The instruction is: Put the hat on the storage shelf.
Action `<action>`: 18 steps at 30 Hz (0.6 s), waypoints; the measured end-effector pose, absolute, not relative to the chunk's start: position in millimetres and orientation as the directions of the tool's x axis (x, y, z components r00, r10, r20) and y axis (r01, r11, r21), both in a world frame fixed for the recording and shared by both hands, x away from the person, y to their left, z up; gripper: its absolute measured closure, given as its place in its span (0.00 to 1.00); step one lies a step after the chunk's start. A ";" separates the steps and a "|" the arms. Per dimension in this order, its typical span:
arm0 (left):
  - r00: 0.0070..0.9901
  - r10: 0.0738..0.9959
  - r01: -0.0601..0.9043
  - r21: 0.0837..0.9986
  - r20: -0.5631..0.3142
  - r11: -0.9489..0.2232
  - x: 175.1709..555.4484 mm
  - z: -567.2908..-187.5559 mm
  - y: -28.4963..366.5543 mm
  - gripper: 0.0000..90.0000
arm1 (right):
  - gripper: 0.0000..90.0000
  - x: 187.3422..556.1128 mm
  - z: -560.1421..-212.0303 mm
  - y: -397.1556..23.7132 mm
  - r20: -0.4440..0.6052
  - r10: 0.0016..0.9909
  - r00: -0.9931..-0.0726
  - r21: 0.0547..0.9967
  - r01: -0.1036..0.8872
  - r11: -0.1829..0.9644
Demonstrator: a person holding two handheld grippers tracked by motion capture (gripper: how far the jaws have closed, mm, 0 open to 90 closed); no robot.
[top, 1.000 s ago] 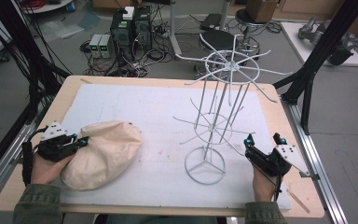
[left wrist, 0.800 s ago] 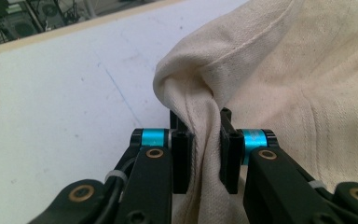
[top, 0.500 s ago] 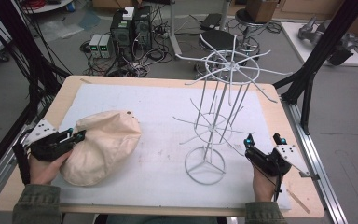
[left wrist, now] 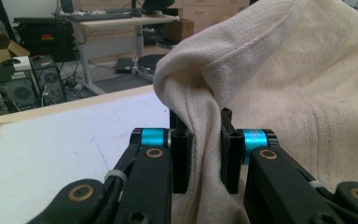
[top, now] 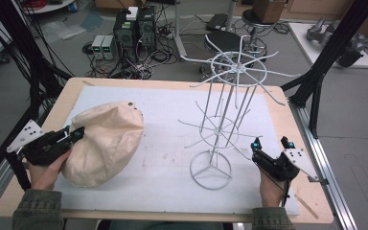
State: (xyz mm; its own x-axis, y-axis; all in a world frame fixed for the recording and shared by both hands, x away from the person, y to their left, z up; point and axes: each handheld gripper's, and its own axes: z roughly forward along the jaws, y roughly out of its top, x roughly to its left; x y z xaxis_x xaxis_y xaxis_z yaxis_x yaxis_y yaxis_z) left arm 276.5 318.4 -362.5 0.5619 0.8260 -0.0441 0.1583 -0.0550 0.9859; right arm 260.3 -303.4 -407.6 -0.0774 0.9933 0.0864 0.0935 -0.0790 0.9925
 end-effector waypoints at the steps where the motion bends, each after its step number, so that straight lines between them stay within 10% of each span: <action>1: 0.565 0.824 0.151 0.987 -0.042 -0.053 275.8 -361.5 318.1 0.88 | 0.08 260.3 -407.7 -303.6 0.084 0.993 -0.077 0.993 0.093 -0.077; 18: 0.634 0.770 0.065 0.997 -0.076 0.046 264.3 -336.5 303.8 0.87 | 0.08 258.5 -406.8 -302.9 0.095 0.993 -0.073 0.992 0.086 -0.088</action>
State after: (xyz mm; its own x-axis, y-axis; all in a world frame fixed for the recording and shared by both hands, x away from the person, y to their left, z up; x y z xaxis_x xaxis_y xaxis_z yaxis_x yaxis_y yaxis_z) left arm 264.3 303.8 -336.5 0.6339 0.7696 -0.0764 0.0645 0.0459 0.9969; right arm 258.5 -302.9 -406.8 -0.0731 0.9928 0.0946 0.0864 -0.0882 0.9924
